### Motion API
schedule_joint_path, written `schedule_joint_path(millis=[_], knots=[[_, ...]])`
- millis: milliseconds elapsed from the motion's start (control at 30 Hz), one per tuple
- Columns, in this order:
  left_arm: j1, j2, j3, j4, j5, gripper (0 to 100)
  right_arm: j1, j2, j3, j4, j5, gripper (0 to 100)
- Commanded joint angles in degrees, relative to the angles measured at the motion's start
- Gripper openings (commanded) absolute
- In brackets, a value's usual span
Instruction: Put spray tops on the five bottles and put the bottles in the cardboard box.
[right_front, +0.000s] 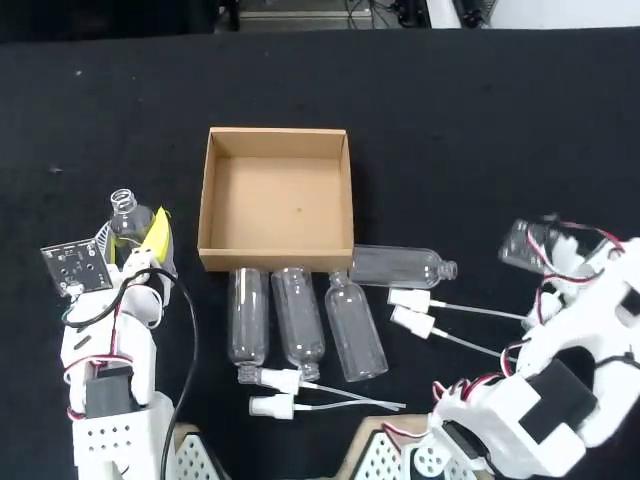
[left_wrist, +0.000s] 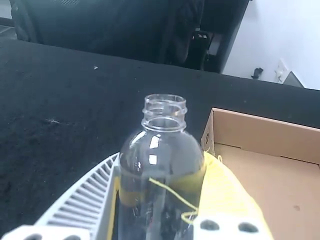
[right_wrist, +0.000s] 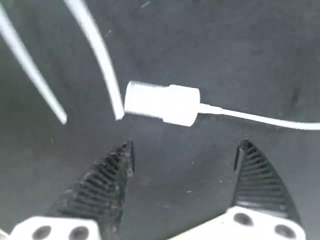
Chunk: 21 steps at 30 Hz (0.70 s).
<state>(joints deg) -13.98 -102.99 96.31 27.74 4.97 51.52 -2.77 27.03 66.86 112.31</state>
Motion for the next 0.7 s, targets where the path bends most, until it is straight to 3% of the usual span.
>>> schedule_joint_path(millis=[0, 400, 667], knots=[[-0.3, -1.0, 1.1, -0.2, -0.1, 3, 2.5, -0.2, 0.7, 0.1, 12.8, 29.4], [-0.3, -1.0, 1.1, -0.2, -0.1, 3, -2.1, -0.3, 9.6, -11.1, 14.2, 29.4], [-0.3, -1.0, 1.1, -0.2, -0.1, 3, -5.9, -0.3, 12.6, -21.5, -1.9, 29.3]])
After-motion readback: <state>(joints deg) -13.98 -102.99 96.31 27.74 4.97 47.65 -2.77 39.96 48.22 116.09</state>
